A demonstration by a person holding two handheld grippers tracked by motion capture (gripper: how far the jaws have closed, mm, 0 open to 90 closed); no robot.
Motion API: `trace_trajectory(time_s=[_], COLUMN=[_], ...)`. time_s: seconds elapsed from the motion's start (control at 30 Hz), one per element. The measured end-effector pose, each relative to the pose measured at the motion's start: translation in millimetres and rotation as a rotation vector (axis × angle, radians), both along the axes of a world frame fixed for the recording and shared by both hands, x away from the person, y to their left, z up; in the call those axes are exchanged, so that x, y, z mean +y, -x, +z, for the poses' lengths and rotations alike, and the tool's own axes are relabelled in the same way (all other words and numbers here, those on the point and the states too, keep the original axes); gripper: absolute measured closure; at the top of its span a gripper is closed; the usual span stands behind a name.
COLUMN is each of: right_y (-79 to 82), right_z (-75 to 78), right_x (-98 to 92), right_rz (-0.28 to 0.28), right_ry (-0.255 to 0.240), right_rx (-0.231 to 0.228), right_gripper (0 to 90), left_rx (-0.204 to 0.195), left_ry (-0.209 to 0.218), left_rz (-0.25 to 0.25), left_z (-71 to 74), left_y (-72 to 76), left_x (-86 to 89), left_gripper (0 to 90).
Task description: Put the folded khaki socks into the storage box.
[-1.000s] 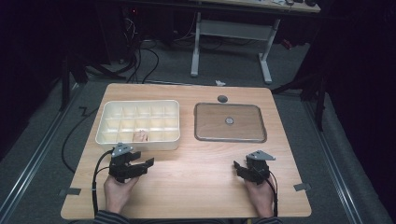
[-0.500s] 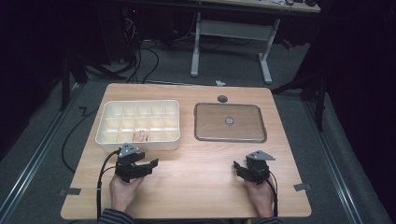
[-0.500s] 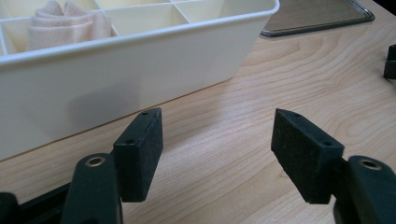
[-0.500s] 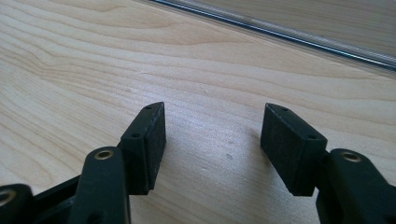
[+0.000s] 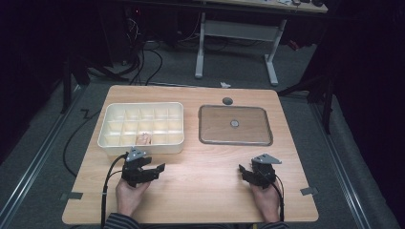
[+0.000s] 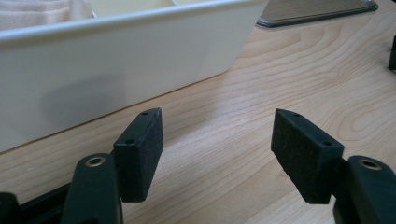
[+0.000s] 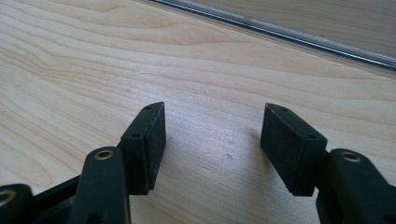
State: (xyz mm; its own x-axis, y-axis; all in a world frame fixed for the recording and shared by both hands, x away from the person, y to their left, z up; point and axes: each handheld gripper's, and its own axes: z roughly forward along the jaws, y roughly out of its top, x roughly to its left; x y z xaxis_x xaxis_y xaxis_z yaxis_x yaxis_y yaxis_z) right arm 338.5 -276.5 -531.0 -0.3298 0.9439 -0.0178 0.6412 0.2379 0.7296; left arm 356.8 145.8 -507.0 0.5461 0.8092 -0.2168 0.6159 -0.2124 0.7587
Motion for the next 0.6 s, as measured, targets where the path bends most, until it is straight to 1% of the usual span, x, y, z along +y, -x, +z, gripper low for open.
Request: trace_trajectory(time_s=[0.03, 0.1, 0.2, 0.6], right_y=[0.0, 0.0, 0.1, 0.0], right_z=[0.0, 0.0, 0.0, -0.1], right_x=[0.0, 0.0, 0.1, 0.4], right_rz=[0.0, 0.0, 0.0, 0.006], right_ry=[0.0, 0.0, -0.001, 0.001], right_rx=[0.0, 0.0, 0.0, -0.002], right_gripper=[40.6, 40.6, 40.6, 40.7], left_rx=[-0.002, -0.008, -0.002, -0.026], left_ry=[-0.004, -0.027, -0.042, -0.07], left_rz=[0.002, 0.003, 0.006, 0.017], left_z=[-0.8, -2.9, -6.4, -15.5], left_y=[-0.1, -0.7, -3.1, -6.1], left_x=[-0.4, -2.3, -4.1, -10.1], left_gripper=[34.7, 34.8, 34.8, 34.8])
